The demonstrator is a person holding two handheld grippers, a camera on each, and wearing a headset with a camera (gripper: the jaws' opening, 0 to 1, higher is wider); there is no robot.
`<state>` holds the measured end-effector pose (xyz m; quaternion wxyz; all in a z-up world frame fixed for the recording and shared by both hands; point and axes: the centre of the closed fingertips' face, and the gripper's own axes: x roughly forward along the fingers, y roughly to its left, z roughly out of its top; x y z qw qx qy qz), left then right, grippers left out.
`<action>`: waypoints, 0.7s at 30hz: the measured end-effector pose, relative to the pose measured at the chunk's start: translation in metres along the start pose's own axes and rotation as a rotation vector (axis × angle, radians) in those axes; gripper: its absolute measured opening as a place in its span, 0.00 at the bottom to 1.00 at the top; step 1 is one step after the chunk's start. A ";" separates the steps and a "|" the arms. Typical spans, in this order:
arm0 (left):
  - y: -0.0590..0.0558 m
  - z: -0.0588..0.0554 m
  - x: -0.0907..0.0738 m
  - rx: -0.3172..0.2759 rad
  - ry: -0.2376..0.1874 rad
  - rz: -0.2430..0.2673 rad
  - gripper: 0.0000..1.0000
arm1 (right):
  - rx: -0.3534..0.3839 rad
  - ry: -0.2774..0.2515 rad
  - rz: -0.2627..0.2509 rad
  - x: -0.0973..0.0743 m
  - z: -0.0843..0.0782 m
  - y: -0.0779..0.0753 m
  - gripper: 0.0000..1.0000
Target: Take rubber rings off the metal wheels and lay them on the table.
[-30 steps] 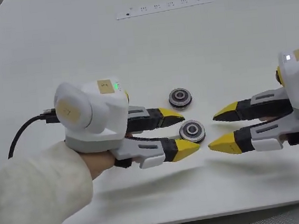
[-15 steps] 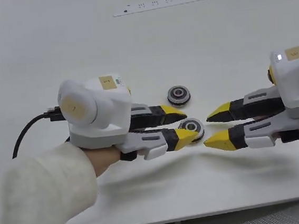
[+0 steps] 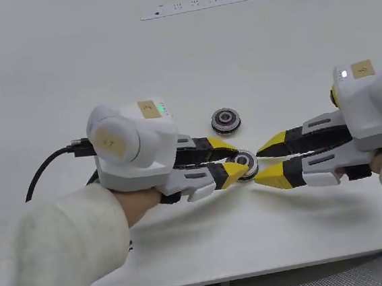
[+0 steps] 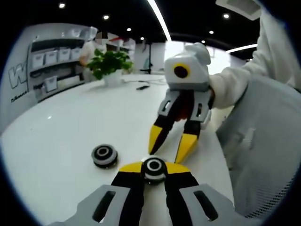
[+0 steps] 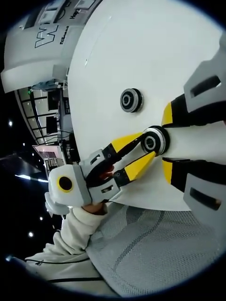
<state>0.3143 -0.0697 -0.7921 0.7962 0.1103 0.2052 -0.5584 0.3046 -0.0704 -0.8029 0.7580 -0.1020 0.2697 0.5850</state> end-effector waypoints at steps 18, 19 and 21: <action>0.000 -0.003 -0.002 0.031 -0.009 -0.004 0.14 | -0.042 0.019 -0.016 0.007 0.000 -0.003 0.21; 0.000 -0.003 -0.002 0.029 -0.009 -0.004 0.14 | -0.042 0.019 -0.015 0.007 0.000 -0.003 0.20; -0.001 -0.003 -0.003 0.025 -0.009 -0.007 0.14 | -0.041 0.018 -0.011 0.006 0.000 -0.002 0.20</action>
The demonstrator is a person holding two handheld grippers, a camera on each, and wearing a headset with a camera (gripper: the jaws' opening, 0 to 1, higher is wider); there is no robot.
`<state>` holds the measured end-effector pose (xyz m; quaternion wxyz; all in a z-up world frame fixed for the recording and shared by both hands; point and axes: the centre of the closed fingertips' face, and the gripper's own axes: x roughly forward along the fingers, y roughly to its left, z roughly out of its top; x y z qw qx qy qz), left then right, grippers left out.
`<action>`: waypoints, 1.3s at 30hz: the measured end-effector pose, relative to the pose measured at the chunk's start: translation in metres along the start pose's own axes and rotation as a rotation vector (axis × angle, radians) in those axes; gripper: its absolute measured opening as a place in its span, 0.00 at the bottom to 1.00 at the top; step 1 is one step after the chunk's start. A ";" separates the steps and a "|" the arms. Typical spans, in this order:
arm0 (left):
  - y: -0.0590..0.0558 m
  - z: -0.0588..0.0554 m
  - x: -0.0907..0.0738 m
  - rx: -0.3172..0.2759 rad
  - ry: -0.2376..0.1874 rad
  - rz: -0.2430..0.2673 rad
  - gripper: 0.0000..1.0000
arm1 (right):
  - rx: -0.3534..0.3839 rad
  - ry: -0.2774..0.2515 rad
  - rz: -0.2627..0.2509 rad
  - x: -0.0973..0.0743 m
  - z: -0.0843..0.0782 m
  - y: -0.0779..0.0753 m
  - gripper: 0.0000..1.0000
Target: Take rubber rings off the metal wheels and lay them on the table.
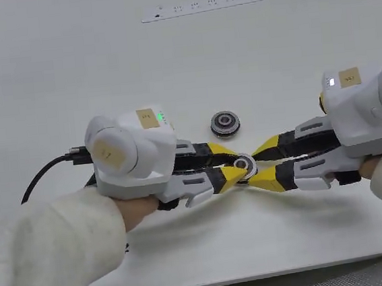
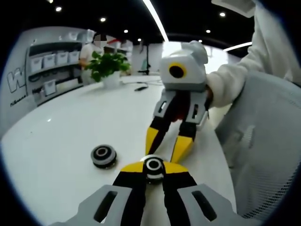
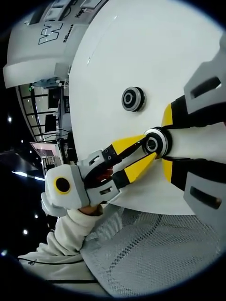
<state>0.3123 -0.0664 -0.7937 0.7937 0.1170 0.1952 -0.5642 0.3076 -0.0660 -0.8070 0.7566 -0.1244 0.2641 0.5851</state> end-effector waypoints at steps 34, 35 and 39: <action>-0.005 -0.001 0.000 -0.004 -0.002 -0.013 0.14 | 0.071 0.027 0.015 -0.003 -0.010 0.002 0.00; -0.005 -0.001 0.000 -0.004 -0.002 -0.013 0.14 | 0.072 0.030 0.013 -0.003 -0.010 0.001 0.01; -0.005 -0.001 0.000 -0.006 -0.004 -0.013 0.14 | 0.056 0.055 0.002 -0.002 -0.010 0.002 0.01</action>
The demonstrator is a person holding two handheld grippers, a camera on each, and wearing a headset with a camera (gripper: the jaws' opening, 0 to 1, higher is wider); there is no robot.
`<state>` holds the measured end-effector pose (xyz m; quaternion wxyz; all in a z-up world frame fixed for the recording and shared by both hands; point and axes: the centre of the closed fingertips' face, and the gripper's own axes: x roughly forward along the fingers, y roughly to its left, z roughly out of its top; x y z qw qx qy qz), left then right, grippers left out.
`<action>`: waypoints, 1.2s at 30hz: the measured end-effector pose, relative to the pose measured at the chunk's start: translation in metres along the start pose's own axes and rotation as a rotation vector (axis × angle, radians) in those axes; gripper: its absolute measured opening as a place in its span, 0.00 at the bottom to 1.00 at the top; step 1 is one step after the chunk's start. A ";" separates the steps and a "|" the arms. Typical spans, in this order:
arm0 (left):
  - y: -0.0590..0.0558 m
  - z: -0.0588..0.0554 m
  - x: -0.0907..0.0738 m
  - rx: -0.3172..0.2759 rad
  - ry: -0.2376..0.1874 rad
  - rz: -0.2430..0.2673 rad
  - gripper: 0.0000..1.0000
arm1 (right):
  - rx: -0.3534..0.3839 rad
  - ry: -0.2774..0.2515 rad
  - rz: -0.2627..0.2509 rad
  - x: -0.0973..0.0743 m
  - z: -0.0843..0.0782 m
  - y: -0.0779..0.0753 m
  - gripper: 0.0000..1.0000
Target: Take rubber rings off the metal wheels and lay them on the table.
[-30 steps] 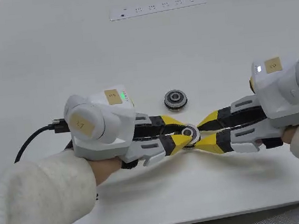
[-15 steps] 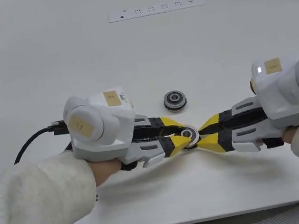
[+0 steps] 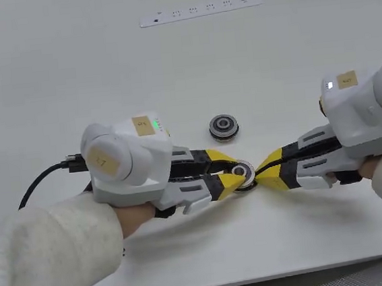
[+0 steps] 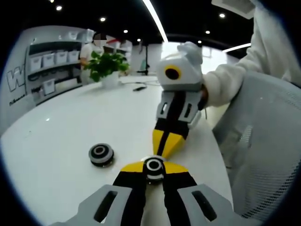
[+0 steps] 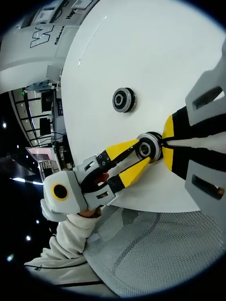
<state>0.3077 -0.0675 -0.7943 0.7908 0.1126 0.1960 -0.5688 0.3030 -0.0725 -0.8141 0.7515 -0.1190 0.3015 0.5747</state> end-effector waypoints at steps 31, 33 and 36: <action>-0.001 0.000 -0.002 -0.001 -0.052 -0.008 0.14 | 0.403 -0.111 -0.016 -0.008 0.006 -0.010 0.00; -0.001 0.000 -0.001 -0.001 -0.052 -0.008 0.14 | 0.452 -0.157 0.008 -0.010 0.012 -0.008 0.00; -0.002 0.001 -0.001 -0.002 -0.054 -0.008 0.14 | 0.480 -0.169 0.017 -0.011 0.010 -0.009 0.00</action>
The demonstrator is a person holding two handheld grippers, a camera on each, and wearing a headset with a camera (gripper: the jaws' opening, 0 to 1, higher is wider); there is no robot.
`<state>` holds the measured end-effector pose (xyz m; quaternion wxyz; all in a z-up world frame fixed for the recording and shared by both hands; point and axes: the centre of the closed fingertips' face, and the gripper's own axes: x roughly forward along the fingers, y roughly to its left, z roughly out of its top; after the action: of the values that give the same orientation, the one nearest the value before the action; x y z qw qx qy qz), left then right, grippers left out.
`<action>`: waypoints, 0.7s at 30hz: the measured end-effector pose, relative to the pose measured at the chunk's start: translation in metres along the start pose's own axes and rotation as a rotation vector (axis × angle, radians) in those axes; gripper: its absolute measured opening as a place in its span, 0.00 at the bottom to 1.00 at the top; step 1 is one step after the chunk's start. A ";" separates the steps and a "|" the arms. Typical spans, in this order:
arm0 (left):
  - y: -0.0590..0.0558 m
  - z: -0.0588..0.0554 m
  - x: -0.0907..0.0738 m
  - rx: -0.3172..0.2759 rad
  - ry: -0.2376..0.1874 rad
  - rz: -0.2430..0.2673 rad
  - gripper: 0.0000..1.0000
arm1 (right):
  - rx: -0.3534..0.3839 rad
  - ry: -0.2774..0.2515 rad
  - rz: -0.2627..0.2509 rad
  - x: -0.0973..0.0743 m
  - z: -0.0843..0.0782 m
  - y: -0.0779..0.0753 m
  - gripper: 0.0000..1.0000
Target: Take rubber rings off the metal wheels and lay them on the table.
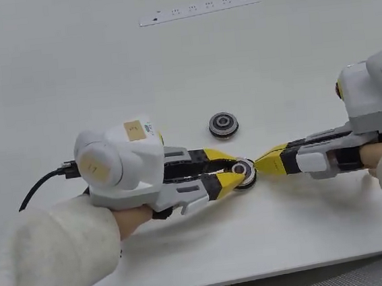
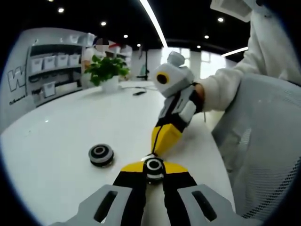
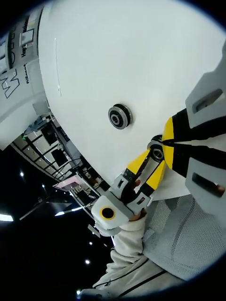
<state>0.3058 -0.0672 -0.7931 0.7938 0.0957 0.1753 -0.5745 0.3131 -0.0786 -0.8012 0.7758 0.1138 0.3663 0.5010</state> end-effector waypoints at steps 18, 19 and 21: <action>-0.001 0.000 -0.001 0.008 0.000 -0.011 0.14 | 0.042 0.004 0.026 0.002 0.001 0.008 0.00; -0.001 0.000 -0.001 0.008 0.001 -0.012 0.14 | 0.043 0.006 0.027 0.002 0.001 0.009 0.00; -0.001 0.000 -0.001 0.010 0.004 -0.014 0.14 | 0.044 0.013 0.029 0.002 0.001 0.010 0.00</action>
<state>0.3044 -0.0666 -0.7929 0.7889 0.0997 0.1745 -0.5808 0.3073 -0.0713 -0.7957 0.7635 0.1330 0.3805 0.5046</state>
